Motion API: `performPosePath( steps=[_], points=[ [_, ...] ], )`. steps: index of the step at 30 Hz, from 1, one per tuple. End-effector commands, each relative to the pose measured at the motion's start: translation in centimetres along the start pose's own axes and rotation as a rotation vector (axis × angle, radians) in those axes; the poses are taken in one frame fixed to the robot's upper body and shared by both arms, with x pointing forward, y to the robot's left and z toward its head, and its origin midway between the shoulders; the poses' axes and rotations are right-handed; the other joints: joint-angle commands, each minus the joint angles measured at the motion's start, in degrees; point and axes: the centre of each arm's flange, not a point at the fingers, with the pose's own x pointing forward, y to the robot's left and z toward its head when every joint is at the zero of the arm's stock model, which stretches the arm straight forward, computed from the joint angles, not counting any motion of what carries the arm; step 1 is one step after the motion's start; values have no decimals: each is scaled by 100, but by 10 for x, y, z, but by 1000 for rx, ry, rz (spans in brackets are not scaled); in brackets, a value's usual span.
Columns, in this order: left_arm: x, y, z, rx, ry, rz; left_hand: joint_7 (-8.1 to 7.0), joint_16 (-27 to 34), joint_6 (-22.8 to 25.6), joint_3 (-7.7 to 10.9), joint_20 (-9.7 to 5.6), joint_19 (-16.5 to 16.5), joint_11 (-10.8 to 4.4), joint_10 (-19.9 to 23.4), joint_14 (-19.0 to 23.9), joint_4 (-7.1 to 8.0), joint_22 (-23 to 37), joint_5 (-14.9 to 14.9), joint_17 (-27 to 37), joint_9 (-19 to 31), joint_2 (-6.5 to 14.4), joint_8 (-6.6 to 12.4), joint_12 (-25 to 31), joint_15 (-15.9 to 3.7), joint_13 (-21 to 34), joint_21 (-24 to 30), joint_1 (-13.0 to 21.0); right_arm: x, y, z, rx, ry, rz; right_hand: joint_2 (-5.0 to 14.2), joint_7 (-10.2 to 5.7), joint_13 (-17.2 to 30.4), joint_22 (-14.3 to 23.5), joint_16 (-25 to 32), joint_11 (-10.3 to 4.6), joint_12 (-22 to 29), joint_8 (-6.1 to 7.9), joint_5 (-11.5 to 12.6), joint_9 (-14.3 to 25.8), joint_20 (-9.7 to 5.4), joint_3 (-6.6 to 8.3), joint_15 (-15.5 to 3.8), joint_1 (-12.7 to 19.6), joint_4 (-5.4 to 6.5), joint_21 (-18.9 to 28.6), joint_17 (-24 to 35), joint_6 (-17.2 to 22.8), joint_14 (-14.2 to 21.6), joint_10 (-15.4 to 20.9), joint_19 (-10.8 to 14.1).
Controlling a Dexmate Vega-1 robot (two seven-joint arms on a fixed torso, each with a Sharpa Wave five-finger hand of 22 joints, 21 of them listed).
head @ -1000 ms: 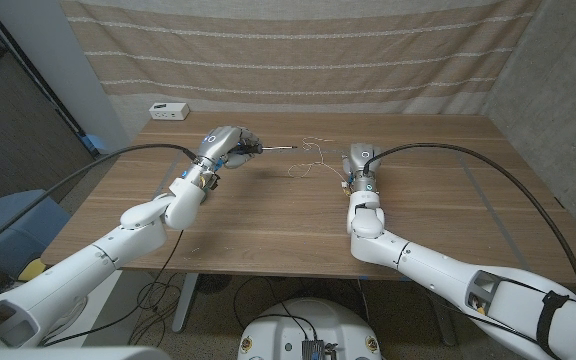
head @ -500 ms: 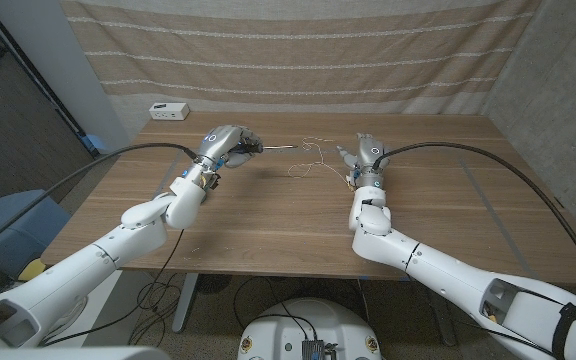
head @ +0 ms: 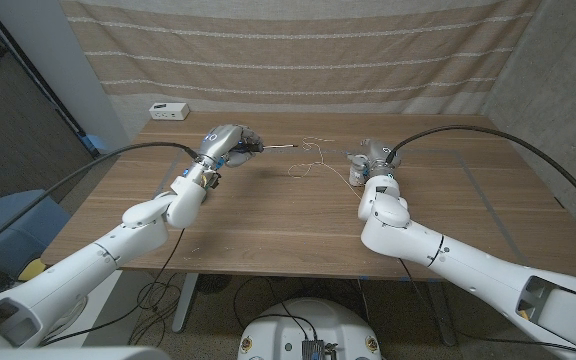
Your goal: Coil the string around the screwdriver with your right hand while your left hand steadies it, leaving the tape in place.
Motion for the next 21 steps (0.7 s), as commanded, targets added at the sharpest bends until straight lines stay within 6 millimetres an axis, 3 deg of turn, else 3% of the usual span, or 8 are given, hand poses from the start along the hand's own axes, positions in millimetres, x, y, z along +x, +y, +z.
performPosePath(
  steps=[1, 8, 10, 12, 15, 18, 20, 21],
  points=[
    [2, -1, 1, 4, 0, -3, 230, -1, 411, 185, -1098, 196, -4, 67, 232, 114, 23, 39, 22, 107, 714, 41, -35, -450, 34, 33, 562, -10, -3, 2, -29, 12, 207, -61, -59, 26, 38, 60, -8, -59, -44, 29, 20, 4, -72, 38, -86, 9, 10, 101, -236, -13, -228, 82],
    [0, 0, 1, 7, 6, -1, 237, -13, 406, 188, -1098, 191, -1, 74, 242, 117, 23, 38, 29, 112, 712, 31, -47, -457, 47, 44, 552, -1, 5, 12, -89, 2, 231, 213, -78, 20, 60, 258, -129, 10, 58, 162, 26, -63, 281, -177, 714, -476, 3, 308, -264, 125, -313, 185],
    [-1, 1, 1, 9, 10, 0, 229, -21, 406, 189, -1098, 188, 7, 75, 240, 119, 24, 38, 33, 117, 712, 30, -52, -456, 56, 50, 548, 1, 7, 13, -96, -8, 215, 345, -74, 21, 79, 421, -218, 119, 145, 196, 33, -206, 443, -314, 1066, -700, 65, 433, -28, 344, -91, 306],
    [-2, 1, 1, 13, 14, -1, 228, -24, 408, 192, -1098, 186, -1, 77, 244, 118, 23, 38, 37, 118, 712, 28, -55, -456, 62, 53, 548, 2, 7, 14, -92, -17, 199, 424, -76, 23, 89, 518, -253, 188, 192, 201, 34, -274, 511, -353, 1178, -769, 133, 493, 143, 524, 80, 434],
    [-3, 1, 1, 14, 17, -3, 229, -28, 406, 194, -1099, 182, -8, 73, 250, 116, 23, 38, 40, 119, 710, 24, -63, -463, 68, 55, 548, 3, 8, 15, -72, -71, 146, 741, -10, 107, 144, 966, -277, 541, 429, 186, 27, -675, 903, -729, 1779, -1075, 398, 834, 1095, 1281, 912, 663],
    [-3, 1, 1, 14, 19, -4, 226, -34, 407, 197, -1098, 176, -12, 73, 255, 115, 22, 38, 45, 122, 709, 21, -69, -448, 79, 60, 547, 0, 9, 16, -62, -124, 75, 867, 727, 340, 241, 1470, -251, 1169, 699, 18, 28, -1205, 1711, -1034, 2505, -1111, 911, 1408, 2590, 2201, 2044, 801],
    [-2, 1, 1, 13, 18, -5, 222, -40, 406, 200, -1097, 174, -21, 75, 245, 115, 22, 38, 51, 127, 712, 22, -76, -451, 77, 62, 547, -1, 8, 15, -54, -141, 46, 821, 953, 537, 286, 1681, -173, 1597, 686, -116, 67, -1410, 2104, -1091, 2988, -1213, 1210, 1766, 3049, 2573, 2658, 770],
    [-2, 1, 1, 14, 17, -4, 214, -39, 405, 200, -1097, 172, -16, 79, 252, 114, 22, 37, 53, 127, 712, 20, -80, -446, 74, 64, 547, -2, 8, 15, -52, -148, 38, 802, 1006, 597, 299, 1700, -157, 1705, 674, -147, 78, -1480, 2157, -1098, 3073, -1228, 1280, 1841, 3134, 2619, 2777, 763]
  ],
)
